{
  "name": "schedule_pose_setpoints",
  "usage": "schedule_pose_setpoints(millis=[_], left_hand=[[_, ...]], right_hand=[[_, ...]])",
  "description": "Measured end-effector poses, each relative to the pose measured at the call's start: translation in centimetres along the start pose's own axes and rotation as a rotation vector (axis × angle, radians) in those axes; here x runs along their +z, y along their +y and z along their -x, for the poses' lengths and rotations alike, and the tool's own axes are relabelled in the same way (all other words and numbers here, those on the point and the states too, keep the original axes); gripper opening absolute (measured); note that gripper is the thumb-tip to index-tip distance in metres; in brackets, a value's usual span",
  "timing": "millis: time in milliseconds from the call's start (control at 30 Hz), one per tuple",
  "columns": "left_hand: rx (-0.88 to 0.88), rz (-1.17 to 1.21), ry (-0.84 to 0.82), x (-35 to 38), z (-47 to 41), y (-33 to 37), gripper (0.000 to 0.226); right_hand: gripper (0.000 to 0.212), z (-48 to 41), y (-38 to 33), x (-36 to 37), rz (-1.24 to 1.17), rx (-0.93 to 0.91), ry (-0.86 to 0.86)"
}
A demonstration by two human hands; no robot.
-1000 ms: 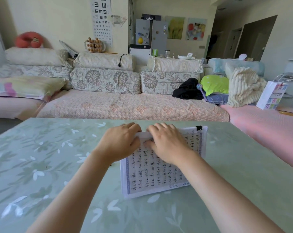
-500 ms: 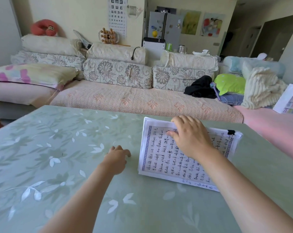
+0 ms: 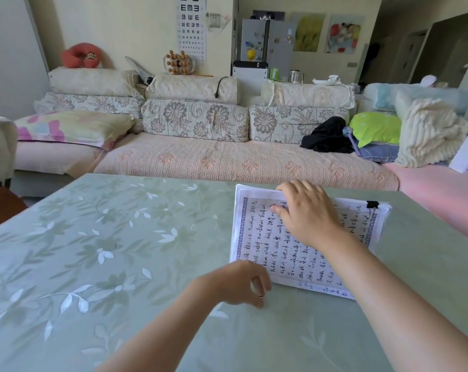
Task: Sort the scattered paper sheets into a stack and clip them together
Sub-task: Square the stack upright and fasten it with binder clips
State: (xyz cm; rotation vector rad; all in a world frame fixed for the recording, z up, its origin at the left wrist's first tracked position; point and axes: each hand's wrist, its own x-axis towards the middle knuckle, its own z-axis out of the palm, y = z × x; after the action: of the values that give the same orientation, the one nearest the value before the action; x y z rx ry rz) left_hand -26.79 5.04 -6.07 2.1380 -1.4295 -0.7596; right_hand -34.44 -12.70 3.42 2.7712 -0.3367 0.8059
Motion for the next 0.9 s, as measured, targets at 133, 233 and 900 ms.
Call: schedule_pose_setpoints(millis=[133,233,900], left_hand=[[0.01,0.061,0.208,-3.0,-0.1,1.9,0.02],[0.142,0.27,0.981,-6.3,0.2,2.7,0.026],[0.338,-0.054,1.007,-6.3,-2.4,3.8,0.019]], right_hand=[[0.038,0.2,0.6,0.1,-0.006,-0.029,0.023],[0.038,0.5,1.1,0.1,-0.008,-0.06,0.066],[0.025,0.1,-1.3,-0.1,-0.106,-0.154,0.067]])
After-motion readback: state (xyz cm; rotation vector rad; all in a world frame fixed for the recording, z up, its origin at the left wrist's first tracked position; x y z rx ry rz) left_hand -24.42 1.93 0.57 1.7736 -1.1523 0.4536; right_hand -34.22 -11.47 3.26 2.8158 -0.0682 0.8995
